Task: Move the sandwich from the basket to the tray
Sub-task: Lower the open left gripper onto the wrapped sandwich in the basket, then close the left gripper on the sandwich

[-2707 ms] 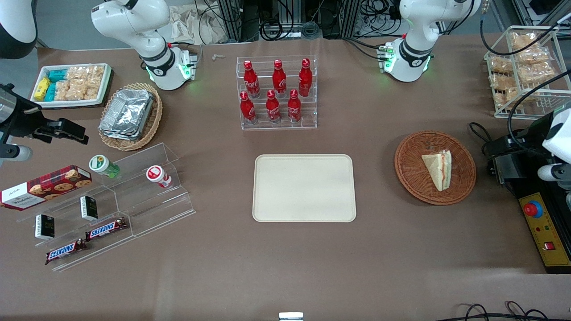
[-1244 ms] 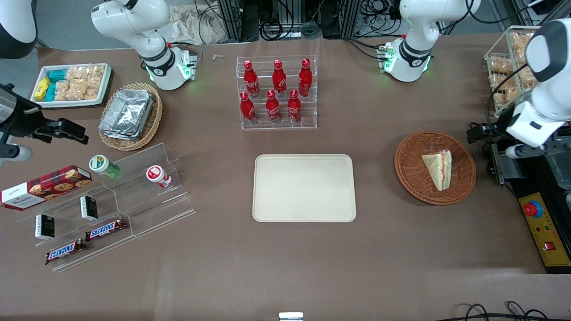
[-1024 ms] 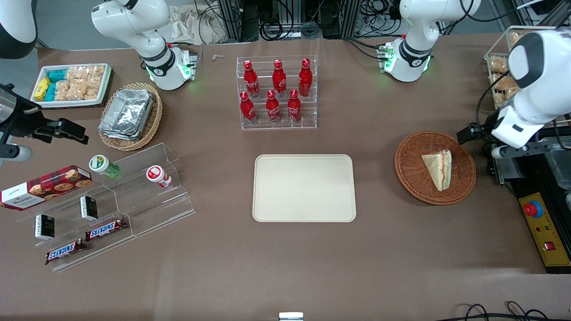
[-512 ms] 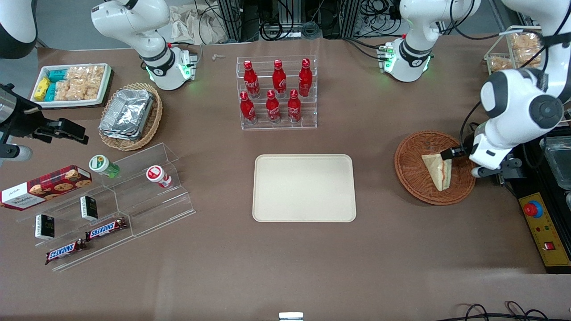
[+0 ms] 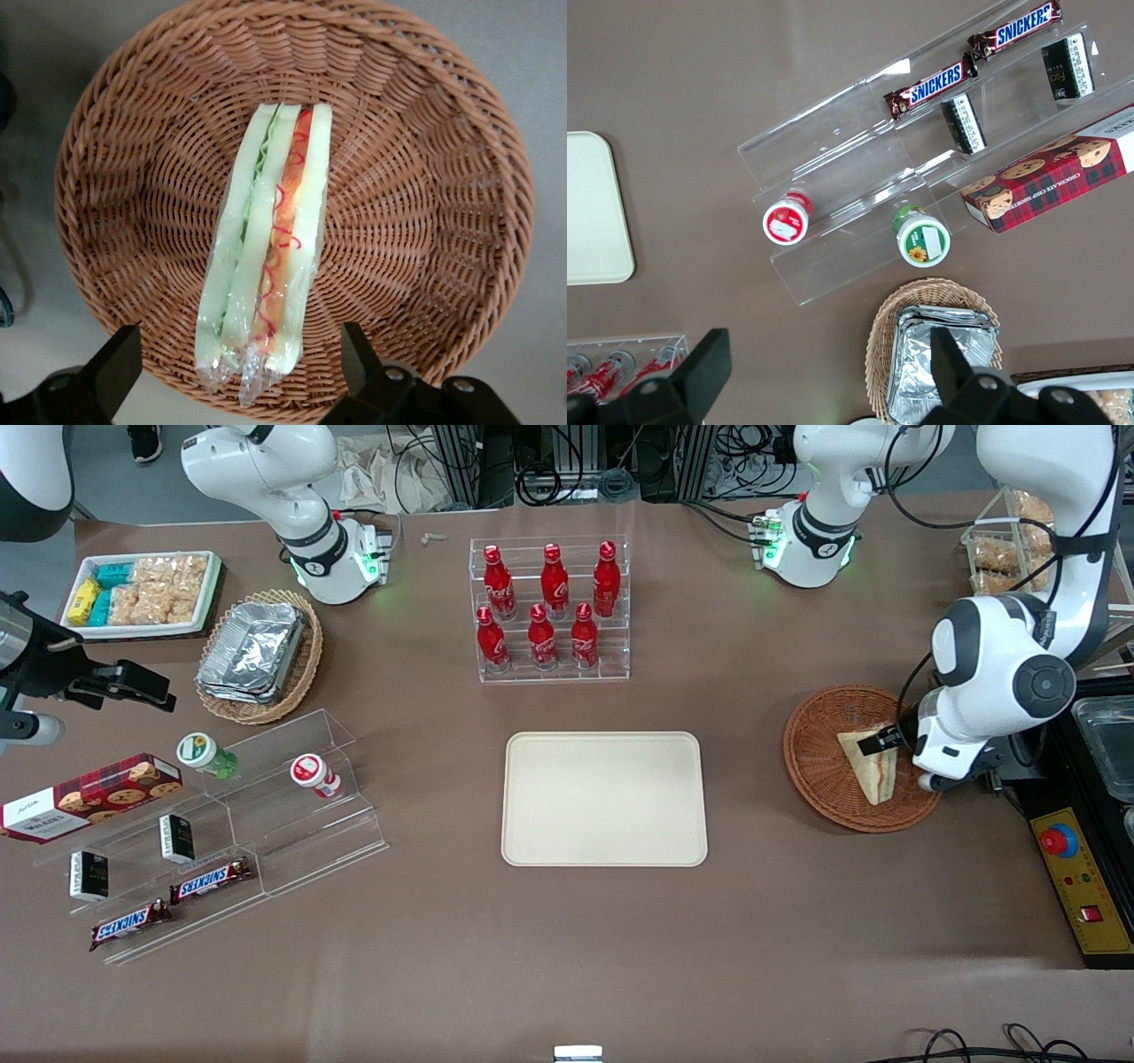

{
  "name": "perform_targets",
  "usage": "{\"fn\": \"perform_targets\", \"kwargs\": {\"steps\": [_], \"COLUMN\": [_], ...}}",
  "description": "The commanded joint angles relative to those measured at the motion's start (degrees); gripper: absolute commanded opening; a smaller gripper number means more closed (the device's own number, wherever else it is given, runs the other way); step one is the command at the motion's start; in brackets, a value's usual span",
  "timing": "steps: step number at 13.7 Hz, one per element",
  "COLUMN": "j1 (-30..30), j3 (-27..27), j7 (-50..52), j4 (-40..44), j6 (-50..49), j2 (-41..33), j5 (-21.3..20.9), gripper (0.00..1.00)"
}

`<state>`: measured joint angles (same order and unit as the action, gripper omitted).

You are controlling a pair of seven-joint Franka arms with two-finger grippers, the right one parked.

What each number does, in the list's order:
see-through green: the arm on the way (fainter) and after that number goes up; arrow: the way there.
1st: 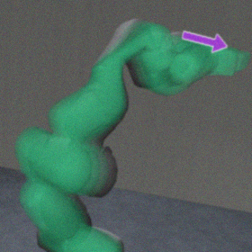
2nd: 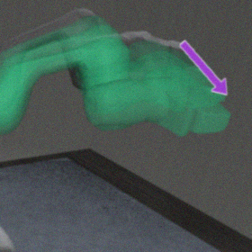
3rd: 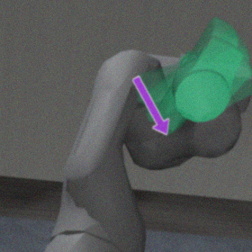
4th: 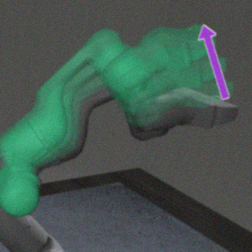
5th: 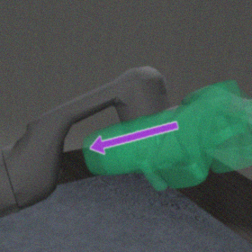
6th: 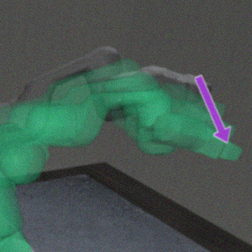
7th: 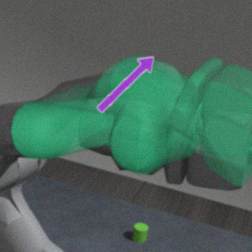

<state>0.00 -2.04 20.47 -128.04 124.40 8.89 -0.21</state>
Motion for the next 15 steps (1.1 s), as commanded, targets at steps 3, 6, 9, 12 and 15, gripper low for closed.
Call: {"fn": "perform_targets", "kwargs": {"steps": [3,6,9,12,15], "j1": [0.4,0.4,0.4,0.5,0.5], "j3": [-0.2,-0.2,-0.2,-0.2,-0.1], "j7": [1.8,1.8,2.8,5.0,5.5], "j4": [-2.6,-2.6,-2.6,-2.2,-1.8], "j6": [5.4,5.7,6.0,6.7,6.3], "j2": [1.7,2.8,3.4,3.4,3.1], "j5": [-0.8,-0.8,-0.8,-0.8,-0.8], "gripper": [1.0,1.0,0.78,0.29,0.02]}}
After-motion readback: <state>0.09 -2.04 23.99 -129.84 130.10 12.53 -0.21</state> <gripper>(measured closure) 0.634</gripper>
